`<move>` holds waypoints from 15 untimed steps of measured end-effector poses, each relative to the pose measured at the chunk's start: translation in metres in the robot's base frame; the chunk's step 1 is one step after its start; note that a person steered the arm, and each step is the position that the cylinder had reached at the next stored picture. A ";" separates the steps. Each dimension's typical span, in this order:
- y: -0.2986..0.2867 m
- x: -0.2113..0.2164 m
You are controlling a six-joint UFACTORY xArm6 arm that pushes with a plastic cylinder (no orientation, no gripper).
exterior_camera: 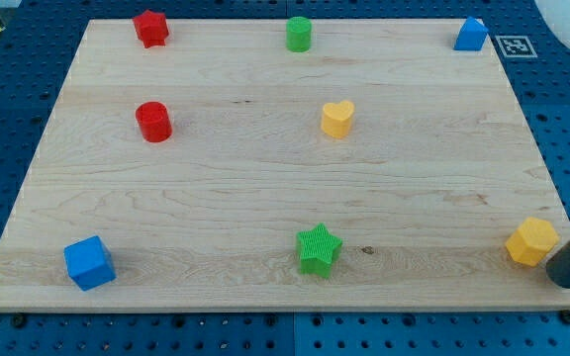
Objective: Push the hexagon towards the heart
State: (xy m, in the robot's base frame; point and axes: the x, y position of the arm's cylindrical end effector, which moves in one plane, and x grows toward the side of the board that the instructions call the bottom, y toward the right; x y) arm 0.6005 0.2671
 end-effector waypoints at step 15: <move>-0.214 -0.104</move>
State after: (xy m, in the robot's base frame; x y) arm 0.4964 0.0534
